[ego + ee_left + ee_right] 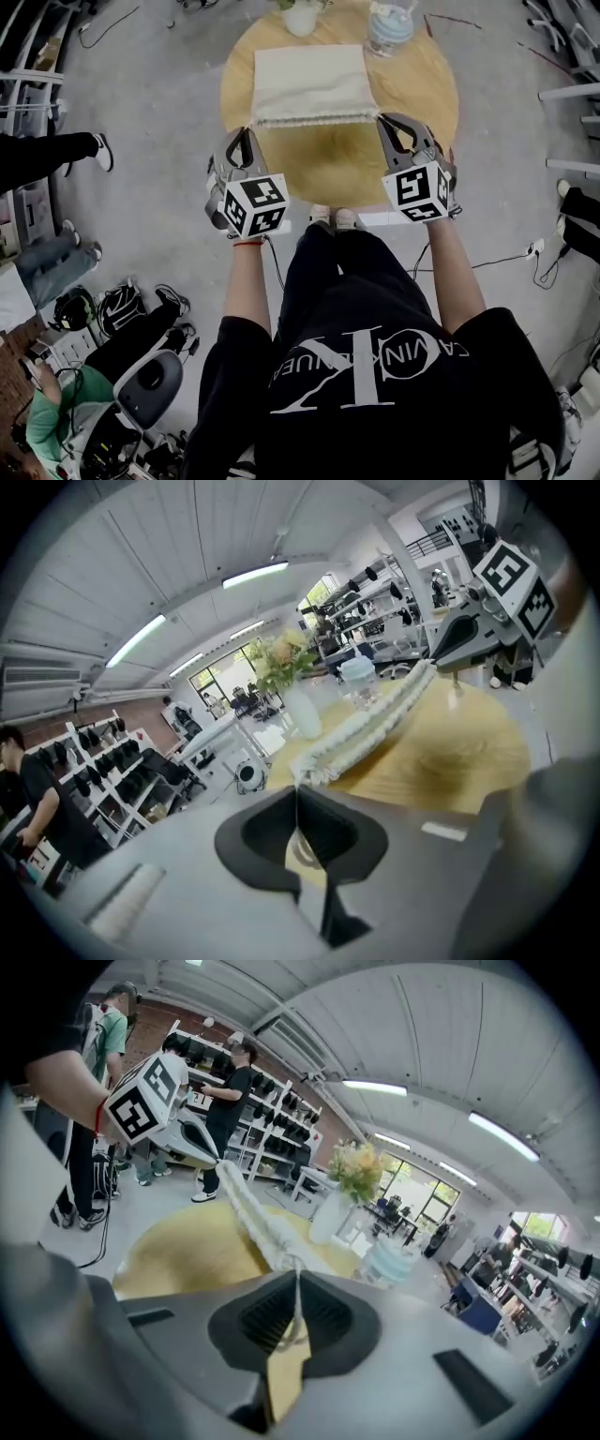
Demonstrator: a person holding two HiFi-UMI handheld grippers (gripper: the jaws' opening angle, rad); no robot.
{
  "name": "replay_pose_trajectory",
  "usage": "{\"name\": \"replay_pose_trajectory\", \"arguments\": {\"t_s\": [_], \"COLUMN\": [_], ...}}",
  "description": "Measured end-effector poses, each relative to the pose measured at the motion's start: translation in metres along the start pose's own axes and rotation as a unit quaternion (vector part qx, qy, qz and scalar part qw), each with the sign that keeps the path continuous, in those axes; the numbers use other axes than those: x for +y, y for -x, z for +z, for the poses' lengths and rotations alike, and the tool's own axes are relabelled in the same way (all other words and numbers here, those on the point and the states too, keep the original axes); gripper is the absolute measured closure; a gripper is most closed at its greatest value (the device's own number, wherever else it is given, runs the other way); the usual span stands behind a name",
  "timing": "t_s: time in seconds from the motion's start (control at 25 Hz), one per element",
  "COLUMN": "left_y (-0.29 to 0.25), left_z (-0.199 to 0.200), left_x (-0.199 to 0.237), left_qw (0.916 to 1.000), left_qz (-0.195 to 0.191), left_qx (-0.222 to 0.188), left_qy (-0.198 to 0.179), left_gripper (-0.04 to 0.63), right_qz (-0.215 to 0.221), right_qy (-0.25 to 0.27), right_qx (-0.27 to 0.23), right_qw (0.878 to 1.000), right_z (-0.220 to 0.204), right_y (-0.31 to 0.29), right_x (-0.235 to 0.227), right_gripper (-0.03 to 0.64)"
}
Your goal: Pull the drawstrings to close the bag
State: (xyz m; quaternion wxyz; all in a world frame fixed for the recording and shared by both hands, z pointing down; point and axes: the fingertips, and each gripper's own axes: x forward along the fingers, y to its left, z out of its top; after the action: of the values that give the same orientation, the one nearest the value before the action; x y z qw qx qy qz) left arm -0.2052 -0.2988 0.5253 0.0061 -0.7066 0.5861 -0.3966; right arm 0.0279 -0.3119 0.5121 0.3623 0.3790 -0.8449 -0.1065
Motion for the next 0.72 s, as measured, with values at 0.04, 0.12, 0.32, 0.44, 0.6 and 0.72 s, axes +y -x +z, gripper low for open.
{"name": "replay_pose_trajectory", "arguments": {"t_s": [0.04,0.12,0.32,0.44,0.6,0.72], "left_y": [0.000,0.002,0.011,0.016,0.023,0.027], "left_z": [0.008,0.021,0.044,0.056,0.067,0.072], "left_x": [0.007,0.020,0.038,0.050,0.065,0.076], "left_qw": [0.9999,0.9993,0.9975,0.9962,0.9949,0.9949], "left_qz": [0.010,0.028,0.045,0.053,0.065,0.070], "left_qx": [-0.007,-0.019,-0.036,-0.043,-0.054,-0.058], "left_qy": [-0.006,-0.019,-0.041,-0.053,-0.055,-0.044], "left_gripper": [0.578,0.578,0.578,0.578,0.578,0.578], "right_qz": [-0.006,-0.015,-0.030,-0.042,-0.039,-0.011], "right_qy": [0.007,0.023,0.053,0.075,0.075,0.065], "right_qx": [-0.006,-0.016,-0.021,-0.019,-0.027,-0.036], "right_qw": [1.000,0.999,0.998,0.996,0.996,0.997], "right_z": [0.006,0.018,0.036,0.048,0.063,0.071], "right_y": [0.000,0.000,0.005,0.007,0.011,0.013], "right_x": [-0.005,-0.014,-0.030,-0.040,-0.049,-0.049], "right_gripper": [0.595,0.597,0.597,0.595,0.597,0.597]}}
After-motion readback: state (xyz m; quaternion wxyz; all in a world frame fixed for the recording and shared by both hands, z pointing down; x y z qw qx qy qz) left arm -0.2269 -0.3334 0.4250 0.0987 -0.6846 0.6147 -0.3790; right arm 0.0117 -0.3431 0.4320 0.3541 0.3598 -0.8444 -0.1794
